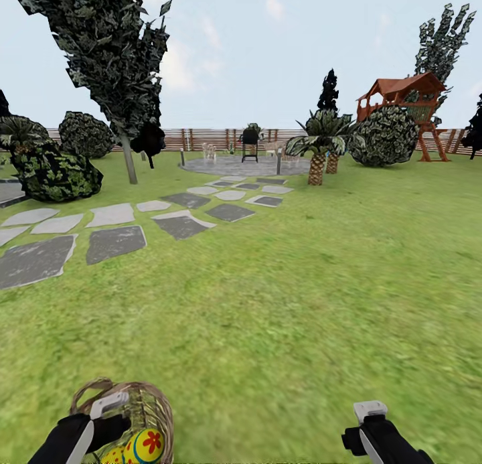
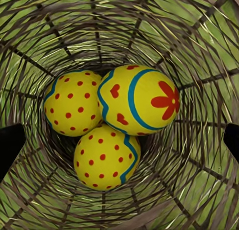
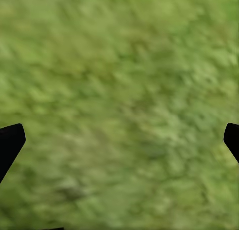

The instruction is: Take the three Easter eggs out of the wicker basket on the lawn in the garden, then place them on the lawn next to a single tree (choose any tree) so that all three eggs are next to the same tree and none are left in the basket.

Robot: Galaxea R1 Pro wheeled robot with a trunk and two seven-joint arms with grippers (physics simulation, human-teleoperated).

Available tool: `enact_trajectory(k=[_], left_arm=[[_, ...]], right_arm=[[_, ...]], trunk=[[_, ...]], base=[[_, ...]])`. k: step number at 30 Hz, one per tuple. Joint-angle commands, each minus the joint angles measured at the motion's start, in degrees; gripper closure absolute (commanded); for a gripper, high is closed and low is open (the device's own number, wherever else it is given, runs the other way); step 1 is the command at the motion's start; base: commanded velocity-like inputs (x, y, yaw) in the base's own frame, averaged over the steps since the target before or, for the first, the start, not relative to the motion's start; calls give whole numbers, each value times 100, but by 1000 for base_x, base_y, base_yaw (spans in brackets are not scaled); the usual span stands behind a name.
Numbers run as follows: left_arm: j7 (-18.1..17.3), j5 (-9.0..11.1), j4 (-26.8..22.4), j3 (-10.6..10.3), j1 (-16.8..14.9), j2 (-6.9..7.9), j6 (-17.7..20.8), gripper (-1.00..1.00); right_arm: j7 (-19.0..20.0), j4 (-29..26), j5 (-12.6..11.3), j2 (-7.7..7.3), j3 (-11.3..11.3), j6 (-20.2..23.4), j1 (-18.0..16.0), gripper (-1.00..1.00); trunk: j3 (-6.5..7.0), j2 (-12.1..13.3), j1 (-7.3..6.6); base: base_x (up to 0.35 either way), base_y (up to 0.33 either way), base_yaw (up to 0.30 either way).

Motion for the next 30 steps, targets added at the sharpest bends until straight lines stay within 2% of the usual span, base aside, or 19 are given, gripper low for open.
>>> enact_trajectory(k=[1, 18, 24, 30], left_arm=[[-10, 33, -7, 15, -3, 0, 33, -100], [-9, 33, 2, 15, -3, -7, 33, -100], [-9, 33, 2, 12, -3, -15, 33, -100], [-10, 33, -3, 7, -3, -16, 33, -100]], right_arm=[[-33, -9, -18, -5, 40, 33, -3, -100], [-33, 91, -14, 27, 43, 24, -3, -100], [-33, 313, -7, 107, 35, -342, -3, -100], [-20, 325, -13, 91, 12, -353, -3, -100]], trunk=[[-24, -44, 22], [-330, -726, 395], [-437, -967, 527], [-545, -1207, 659]], base=[[0, 0, 0], [0, 0, 0], [0, 0, 0], [0, 0, 0]])
